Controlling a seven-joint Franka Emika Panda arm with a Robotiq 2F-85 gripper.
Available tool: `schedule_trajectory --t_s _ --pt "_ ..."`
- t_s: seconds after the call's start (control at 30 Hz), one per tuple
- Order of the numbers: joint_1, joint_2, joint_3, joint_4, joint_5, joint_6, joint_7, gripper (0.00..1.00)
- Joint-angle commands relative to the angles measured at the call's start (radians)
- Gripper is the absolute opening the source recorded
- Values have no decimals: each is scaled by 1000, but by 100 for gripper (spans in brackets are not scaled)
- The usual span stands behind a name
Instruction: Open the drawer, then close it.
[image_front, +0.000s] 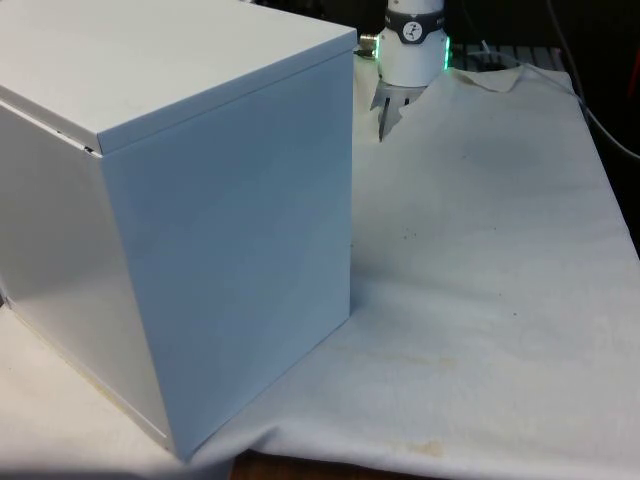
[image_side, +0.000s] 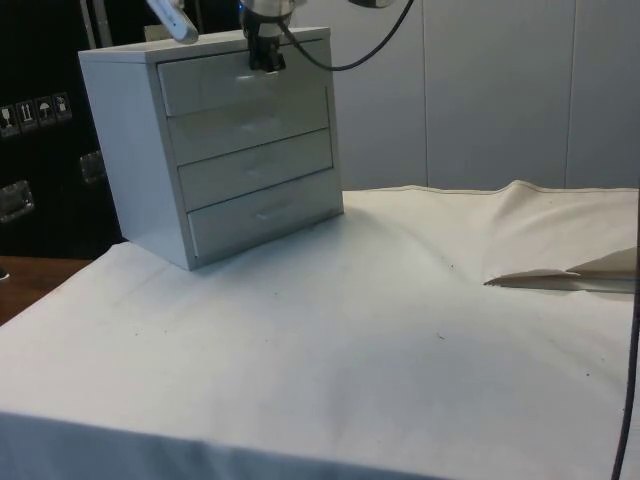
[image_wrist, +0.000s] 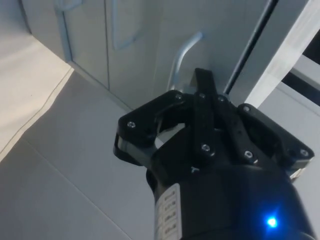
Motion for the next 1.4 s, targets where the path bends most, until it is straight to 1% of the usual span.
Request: schedule_trajectory --t_s 0.0,0.03,0.07,0.23,0.37,0.6,0.63,0.67,0.77,0.9,0.93,0.97,1.23,1.27,1.3,1.37 --pt "-2 8 -1 11 -2 8 1 0" --pt "0 4 0 4 0 0 1 0" --pt "-2 8 -1 12 -3 6 3 0" --pt "2 1 0 6 -4 -3 9 0" --pt "2 3 1 8 0 -5 8 0" --pt "6 -30 4 -28 -10 -15 16 0" --pt "3 -18 3 -18 0 -8 11 0" --pt "6 -36 5 -34 -11 -17 17 0" --pt "7 -64 9 -61 -13 -24 20 0" --pt "8 -88 11 -85 -12 -31 19 0" --pt "6 -82 10 -81 0 -26 11 0" --pt "8 -95 12 -91 -12 -33 19 0" --pt "9 -150 16 -142 -11 -43 17 0" --pt "8 -137 13 -133 0 -34 11 0" --pt "9 -157 16 -148 -11 -44 17 0" --pt "8 -175 18 -164 -10 -48 16 0"
